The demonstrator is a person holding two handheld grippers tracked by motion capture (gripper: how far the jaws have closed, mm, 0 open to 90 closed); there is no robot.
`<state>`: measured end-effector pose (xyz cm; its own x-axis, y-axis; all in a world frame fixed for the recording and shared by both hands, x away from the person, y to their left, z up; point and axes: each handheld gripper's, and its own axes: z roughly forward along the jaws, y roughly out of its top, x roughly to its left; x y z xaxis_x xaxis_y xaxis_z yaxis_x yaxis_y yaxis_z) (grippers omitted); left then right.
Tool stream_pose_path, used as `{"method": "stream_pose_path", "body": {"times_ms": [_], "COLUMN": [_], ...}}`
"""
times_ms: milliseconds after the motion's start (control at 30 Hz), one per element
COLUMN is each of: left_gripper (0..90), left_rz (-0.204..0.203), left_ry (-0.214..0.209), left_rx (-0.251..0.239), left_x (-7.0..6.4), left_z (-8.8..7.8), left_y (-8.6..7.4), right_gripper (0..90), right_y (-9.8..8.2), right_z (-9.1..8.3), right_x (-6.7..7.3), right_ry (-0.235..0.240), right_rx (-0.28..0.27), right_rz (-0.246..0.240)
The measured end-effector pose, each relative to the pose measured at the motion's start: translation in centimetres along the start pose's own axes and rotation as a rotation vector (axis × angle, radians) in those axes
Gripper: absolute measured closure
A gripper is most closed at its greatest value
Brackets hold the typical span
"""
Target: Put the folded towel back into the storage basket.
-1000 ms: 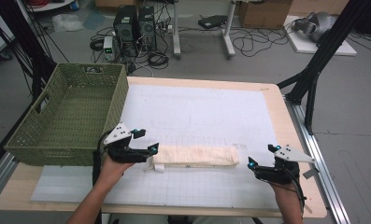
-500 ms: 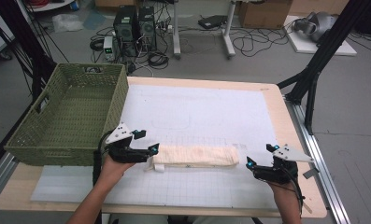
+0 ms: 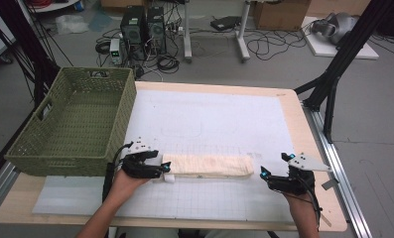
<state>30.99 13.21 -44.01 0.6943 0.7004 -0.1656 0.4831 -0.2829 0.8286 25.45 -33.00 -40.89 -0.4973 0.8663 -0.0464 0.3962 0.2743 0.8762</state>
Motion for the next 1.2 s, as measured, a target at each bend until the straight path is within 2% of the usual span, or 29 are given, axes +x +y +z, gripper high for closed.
{"method": "stream_pose_path", "body": {"times_ms": [100, 200, 333, 367, 467, 600, 767, 833, 867, 900, 1000, 1167, 1200], "left_gripper": [31.5, 33.8, 37.5, 38.2, 38.9, 39.8, 52.4, 64.0, 72.5, 75.5, 78.3, 80.8, 80.9], "left_rz": [0.0, 0.0, 0.025, 0.024, 0.057, 0.054, 0.044, 0.041, 0.036, 0.035, 0.018, 0.039, 0.039], "left_ry": [-0.001, 0.002, 0.017, 0.019, 0.043, 0.06, 0.071, 0.041, 0.026, 0.031, 0.031, 0.048, 0.045], "left_rx": [0.01, 0.046, 0.093, 0.096, 0.096, 0.097, 0.103, 0.1, 0.094, 0.091, 0.089, 0.08, 0.074], "left_x": [-0.2, -0.4, -0.6, -0.7, -1.1, -1.4, -1.6, -1.8, -2.0, -2.1, -2.1, -2.5, -2.5], "left_z": [0.0, 0.3, 0.7, 0.7, 0.9, 0.9, 0.7, 0.7, 0.8, 0.8, 0.8, 0.7, 0.6], "left_y": [-0.1, -0.5, -0.8, -0.8, -0.9, -1.0, -0.9, -0.9, -1.0, -1.1, -1.1, -1.0, -1.0], "right_gripper": [11.4, 11.4, 11.4, 11.4, 11.4, 11.5, 11.5, 11.4, 11.4, 11.4, 11.4, 11.4, 11.4], "right_y": [0.0, 0.0, 0.1, 0.1, 0.0, 0.1, 0.1, 0.2, 0.2, 0.2, 0.2, 0.2, 0.2], "right_z": [0.0, 0.1, 0.1, 0.1, 0.2, 0.3, 0.4, 0.5, 0.5, 0.6, 0.6, 1.1, 1.3], "right_x": [0.0, 0.1, 0.2, 0.2, 0.2, 0.2, 0.5, 0.5, 0.6, 0.6, 0.7, 0.9, 1.0], "right_ry": [-0.001, 0.002, 0.003, 0.003, 0.006, 0.013, 0.019, 0.019, 0.02, 0.021, 0.025, 0.026, 0.029], "right_rx": [-0.002, 0.001, 0.001, 0.002, 0.006, 0.004, 0.008, 0.008, 0.011, 0.013, 0.015, 0.018, 0.027], "right_rz": [-0.004, -0.004, -0.006, -0.006, -0.004, -0.013, -0.015, -0.019, -0.016, -0.017, -0.019, -0.013, 0.001]}}
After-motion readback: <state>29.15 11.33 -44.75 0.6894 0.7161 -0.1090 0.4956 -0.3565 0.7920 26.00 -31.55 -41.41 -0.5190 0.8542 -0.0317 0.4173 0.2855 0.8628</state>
